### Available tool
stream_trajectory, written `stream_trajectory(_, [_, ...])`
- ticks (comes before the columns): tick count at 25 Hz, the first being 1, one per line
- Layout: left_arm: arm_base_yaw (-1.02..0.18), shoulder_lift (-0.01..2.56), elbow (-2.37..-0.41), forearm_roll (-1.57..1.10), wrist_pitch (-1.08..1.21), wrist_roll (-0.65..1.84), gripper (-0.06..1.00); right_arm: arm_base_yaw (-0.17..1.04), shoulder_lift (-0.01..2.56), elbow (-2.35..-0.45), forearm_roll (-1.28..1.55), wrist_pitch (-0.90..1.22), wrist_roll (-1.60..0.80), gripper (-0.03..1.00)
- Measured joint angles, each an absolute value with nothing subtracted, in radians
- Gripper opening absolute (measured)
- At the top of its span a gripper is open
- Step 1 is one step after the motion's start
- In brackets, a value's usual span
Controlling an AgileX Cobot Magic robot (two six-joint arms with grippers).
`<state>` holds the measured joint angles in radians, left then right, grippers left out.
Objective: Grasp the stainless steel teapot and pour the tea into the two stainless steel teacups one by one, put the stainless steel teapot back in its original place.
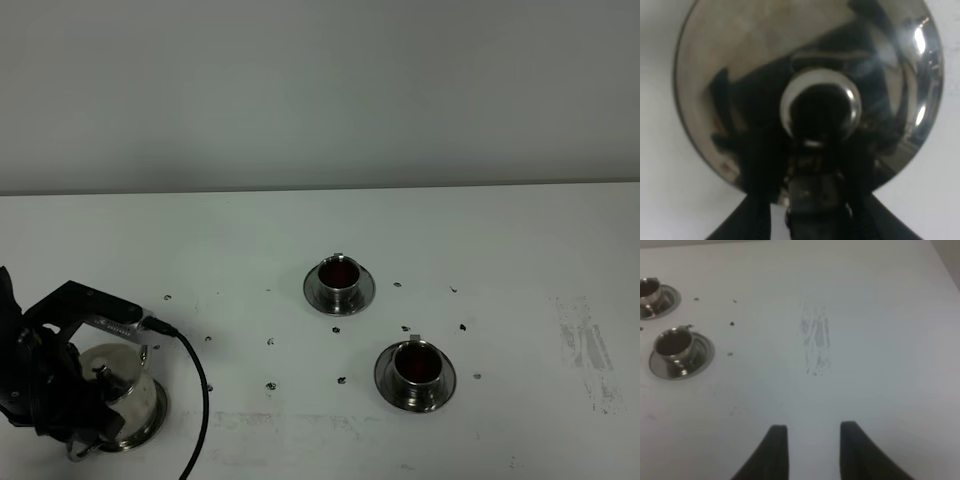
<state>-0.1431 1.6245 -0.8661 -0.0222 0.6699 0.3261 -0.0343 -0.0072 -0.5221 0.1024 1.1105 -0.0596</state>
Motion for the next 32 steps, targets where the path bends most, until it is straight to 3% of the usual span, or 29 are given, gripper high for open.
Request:
stream_trajectory(22, [-0.144,0.945,-0.865,-0.026,0.865,0.315,0.38,-0.034,-0.007,-0.522,0.102,1.111,-0.059,0.24])
stream_trajectory(28, [-0.144,0.791,-0.865,-0.029,0.952,0.162,0.38,-0.034,-0.007,-0.522,0.102,1.111,-0.06,0.24])
stream_trajectory(32, [-0.144,0.664,-0.865,-0.032,1.139,0.025,0.38,-0.034,-0.007,-0.522,0.102,1.111,-0.06,0.24])
